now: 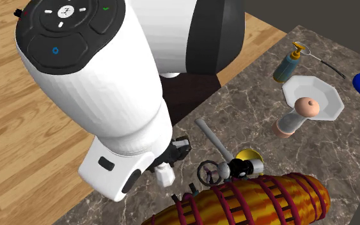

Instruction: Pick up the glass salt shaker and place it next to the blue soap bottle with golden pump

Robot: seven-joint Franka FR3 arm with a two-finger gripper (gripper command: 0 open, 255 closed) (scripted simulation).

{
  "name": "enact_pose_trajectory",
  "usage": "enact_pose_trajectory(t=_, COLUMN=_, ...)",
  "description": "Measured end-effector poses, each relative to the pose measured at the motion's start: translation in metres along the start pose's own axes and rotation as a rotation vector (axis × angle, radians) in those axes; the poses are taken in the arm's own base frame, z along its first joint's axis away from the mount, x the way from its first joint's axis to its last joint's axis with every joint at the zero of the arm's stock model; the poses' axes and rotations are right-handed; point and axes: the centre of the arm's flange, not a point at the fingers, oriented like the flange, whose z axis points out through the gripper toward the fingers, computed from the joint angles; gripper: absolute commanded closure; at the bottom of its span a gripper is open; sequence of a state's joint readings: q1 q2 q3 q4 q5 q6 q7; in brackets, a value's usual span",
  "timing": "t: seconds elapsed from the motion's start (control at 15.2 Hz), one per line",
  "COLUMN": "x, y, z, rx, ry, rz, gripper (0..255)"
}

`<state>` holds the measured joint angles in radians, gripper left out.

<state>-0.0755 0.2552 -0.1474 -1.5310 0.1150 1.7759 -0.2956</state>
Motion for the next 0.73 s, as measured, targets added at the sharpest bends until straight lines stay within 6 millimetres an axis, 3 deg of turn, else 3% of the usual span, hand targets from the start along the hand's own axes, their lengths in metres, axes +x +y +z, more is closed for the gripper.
enact_pose_trajectory(t=0.73, x=0.0, y=-0.004, z=-0.058, rx=0.0, ry=0.0, rz=0.0, gripper=255)
